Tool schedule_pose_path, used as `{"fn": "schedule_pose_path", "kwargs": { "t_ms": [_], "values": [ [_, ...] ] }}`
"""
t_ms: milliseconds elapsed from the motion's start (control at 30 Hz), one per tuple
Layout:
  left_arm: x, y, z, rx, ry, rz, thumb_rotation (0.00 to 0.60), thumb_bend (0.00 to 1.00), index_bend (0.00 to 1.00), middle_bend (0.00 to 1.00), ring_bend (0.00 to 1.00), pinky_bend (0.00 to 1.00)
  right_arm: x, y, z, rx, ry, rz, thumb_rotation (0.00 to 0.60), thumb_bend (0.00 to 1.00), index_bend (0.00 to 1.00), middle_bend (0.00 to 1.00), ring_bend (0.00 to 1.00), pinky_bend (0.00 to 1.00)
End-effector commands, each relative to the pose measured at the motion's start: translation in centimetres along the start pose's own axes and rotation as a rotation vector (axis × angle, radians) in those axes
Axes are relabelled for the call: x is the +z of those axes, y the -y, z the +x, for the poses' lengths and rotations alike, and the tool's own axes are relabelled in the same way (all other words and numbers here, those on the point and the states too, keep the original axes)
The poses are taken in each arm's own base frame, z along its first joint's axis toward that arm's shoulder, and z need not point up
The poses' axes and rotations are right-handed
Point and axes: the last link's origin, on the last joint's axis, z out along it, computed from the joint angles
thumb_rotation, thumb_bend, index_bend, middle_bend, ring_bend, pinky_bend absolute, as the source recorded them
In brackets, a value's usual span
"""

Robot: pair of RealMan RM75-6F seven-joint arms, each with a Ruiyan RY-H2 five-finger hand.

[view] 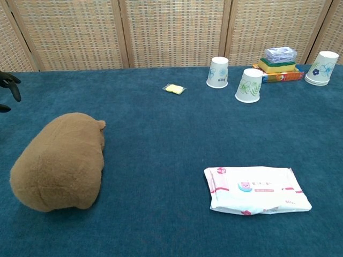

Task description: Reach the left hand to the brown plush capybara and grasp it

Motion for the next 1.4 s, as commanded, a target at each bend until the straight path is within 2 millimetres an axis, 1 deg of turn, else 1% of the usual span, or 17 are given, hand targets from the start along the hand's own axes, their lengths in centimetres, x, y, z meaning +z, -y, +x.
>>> {"fn": "schedule_pose_path", "kwargs": {
  "t_ms": [33,233,467,867,1400],
  "values": [
    [1.3,-0.9,-0.7,0.004,0.046,0.009,0.600,0.37,0.45,0.00,0.00,0.00,0.1,-0.1,0.1,0.004,-0.010,0.001,0.600,0.11,0.00,0.00,0.00,0.00],
    [2.4,-2.1,-1.9,0.010,0.072,0.015,0.600,0.37,0.47,0.00,0.00,0.00,0.0,-0.4,0.3,0.008,-0.022,-0.002,0.600,0.11,0.00,0.00,0.00,0.00],
    [2.9,-3.2,-2.9,0.014,0.097,0.015,0.600,0.37,0.47,0.00,0.00,0.00,0.0,-0.5,0.5,0.014,-0.031,-0.003,0.600,0.11,0.00,0.00,0.00,0.00],
    [3.0,-4.6,-3.8,0.012,0.116,-0.008,0.600,0.37,0.47,0.00,0.00,0.00,0.0,-0.6,0.6,0.018,-0.031,-0.008,0.600,0.11,0.00,0.00,0.00,0.00],
    [3.0,-5.2,-4.5,0.013,0.122,-0.020,0.600,0.37,0.49,0.00,0.00,0.00,-0.2,-0.6,0.6,0.018,-0.028,-0.009,0.600,0.11,0.00,0.00,0.00,0.00]
  ]
}}
